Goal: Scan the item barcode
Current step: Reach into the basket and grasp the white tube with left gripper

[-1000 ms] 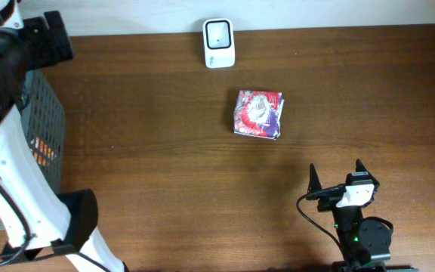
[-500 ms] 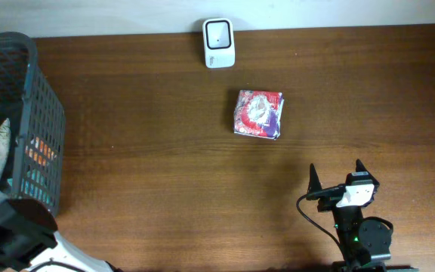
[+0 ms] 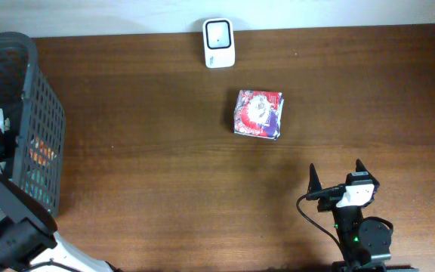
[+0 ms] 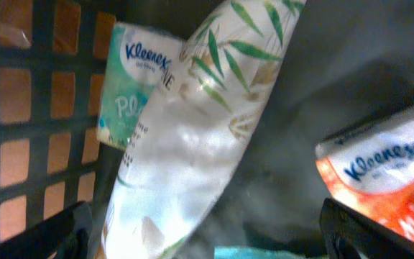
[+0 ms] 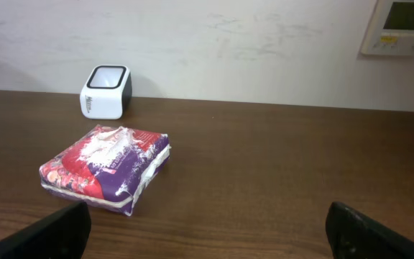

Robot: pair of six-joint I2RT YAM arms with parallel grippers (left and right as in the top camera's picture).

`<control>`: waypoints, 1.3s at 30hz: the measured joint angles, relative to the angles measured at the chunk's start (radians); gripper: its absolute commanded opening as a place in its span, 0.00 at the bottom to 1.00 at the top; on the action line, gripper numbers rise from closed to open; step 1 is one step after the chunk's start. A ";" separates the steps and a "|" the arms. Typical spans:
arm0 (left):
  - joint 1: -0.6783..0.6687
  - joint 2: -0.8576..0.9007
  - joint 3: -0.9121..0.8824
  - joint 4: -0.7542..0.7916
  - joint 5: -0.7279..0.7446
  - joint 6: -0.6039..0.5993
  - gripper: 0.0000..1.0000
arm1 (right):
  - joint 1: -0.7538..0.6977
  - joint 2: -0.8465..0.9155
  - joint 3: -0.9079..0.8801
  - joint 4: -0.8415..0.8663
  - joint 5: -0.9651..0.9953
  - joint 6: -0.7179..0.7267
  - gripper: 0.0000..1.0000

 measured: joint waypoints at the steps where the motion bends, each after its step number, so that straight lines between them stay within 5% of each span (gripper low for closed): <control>1: 0.000 0.000 -0.016 0.034 -0.001 0.018 0.91 | 0.000 0.000 0.000 0.000 0.000 0.000 0.99; 13: 0.108 0.012 -0.027 0.079 0.084 0.051 0.80 | 0.000 0.000 0.000 0.000 0.000 0.000 0.99; 18: 0.110 0.074 -0.027 0.055 0.148 0.060 0.50 | 0.000 0.000 0.000 0.000 0.000 0.000 0.99; 21: 0.110 0.074 -0.027 0.051 0.162 0.062 0.15 | 0.000 0.000 0.000 0.000 0.000 0.000 0.99; 23: 0.110 0.074 -0.027 0.046 0.171 0.062 0.01 | 0.000 0.000 0.000 0.000 0.000 0.000 0.99; 25: 0.109 0.073 -0.024 0.044 0.178 0.044 0.00 | 0.000 0.000 0.000 0.000 0.000 0.000 0.99; 31: 0.110 -0.028 0.076 0.045 0.465 -0.146 0.00 | 0.000 0.000 0.000 0.000 0.000 0.000 0.99; 39: 0.110 -0.433 0.159 0.270 0.976 -0.758 0.00 | 0.000 0.000 0.000 0.000 0.000 0.000 0.99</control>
